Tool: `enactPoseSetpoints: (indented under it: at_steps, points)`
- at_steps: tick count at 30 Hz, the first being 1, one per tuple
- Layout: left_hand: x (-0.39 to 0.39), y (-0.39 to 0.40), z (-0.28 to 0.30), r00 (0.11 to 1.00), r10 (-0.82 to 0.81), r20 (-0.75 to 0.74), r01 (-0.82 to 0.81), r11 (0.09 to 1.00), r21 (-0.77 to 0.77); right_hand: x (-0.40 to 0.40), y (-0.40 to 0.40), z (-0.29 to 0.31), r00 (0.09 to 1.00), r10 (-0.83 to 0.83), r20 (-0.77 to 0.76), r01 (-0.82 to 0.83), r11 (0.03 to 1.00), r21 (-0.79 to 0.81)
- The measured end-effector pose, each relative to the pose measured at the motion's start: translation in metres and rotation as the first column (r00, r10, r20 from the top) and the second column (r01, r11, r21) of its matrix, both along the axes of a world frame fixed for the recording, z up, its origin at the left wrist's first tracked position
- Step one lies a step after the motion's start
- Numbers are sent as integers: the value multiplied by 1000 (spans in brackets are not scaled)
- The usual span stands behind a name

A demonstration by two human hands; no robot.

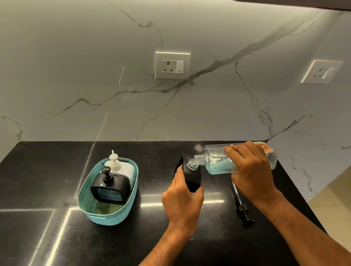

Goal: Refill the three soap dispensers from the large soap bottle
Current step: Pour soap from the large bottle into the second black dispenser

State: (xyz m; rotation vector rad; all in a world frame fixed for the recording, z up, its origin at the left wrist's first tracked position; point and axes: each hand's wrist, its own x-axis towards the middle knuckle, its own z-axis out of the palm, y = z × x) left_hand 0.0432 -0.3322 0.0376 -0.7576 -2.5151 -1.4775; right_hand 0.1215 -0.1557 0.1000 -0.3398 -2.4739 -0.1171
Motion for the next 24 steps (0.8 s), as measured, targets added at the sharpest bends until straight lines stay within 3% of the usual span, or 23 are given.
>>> enactPoseSetpoints:
  at_steps: [24]
  points:
    - [2,-1,2,1000,-9,5,9,1000,2,1,0,1,1000,-6,26,6,1000,-5]
